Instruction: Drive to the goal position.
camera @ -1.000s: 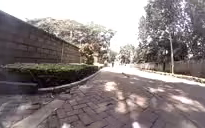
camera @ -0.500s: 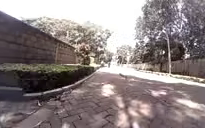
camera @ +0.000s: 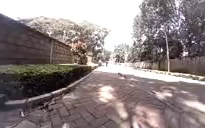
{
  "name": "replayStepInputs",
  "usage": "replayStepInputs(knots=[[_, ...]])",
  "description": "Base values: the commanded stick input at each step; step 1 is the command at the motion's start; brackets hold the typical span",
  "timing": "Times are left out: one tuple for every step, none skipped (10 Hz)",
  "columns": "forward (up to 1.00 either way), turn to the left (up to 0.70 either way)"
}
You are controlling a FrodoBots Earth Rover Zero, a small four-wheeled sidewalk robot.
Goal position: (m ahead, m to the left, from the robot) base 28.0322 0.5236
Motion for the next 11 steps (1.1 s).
replayStepInputs(knots=[[0.7, -0.35], [0.7, 0.0], [0.7, 0.0], [0.7, 0.0], [0.7, 0.0], [0.7, 0.0], [0.7, 0.0], [0.7, 0.0], [0.7, 0.0], [0.7, 0.0], [0.7, 0.0]])
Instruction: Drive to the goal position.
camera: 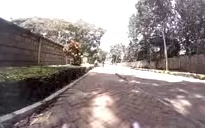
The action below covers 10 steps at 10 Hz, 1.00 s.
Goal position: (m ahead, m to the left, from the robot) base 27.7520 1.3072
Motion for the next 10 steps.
replayStepInputs(knots=[[0.7, 0.0], [0.7, 0.0], [0.7, 0.0], [0.7, 0.0], [0.7, 0.0], [0.7, 0.0], [0.7, 0.0], [0.7, 0.0], [0.7, 0.0], [0.7, 0.0]])
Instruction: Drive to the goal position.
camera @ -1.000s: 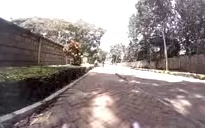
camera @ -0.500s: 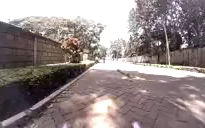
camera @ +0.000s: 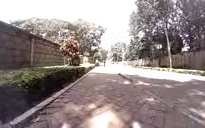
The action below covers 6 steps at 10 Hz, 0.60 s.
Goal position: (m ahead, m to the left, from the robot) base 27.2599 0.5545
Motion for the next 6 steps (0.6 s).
replayStepInputs(knots=[[0.7, 0.0], [0.7, 0.0], [0.7, 0.0], [0.7, 0.0], [0.7, 0.0], [0.7, 0.0]])
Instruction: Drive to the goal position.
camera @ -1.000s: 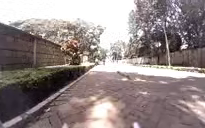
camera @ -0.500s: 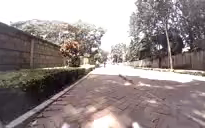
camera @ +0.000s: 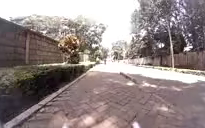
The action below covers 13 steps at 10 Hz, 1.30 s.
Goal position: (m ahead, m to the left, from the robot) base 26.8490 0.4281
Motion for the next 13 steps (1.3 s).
replayStepInputs(knots=[[0.7, 0.0], [0.7, 0.0], [0.7, 0.0], [0.7, 0.0], [0.7, 0.0], [0.7, 0.0], [0.7, 0.0], [0.7, 0.0], [0.7, 0.0], [0.7, 0.0], [0.7, 0.0], [0.7, -0.09], [0.7, -0.25]])
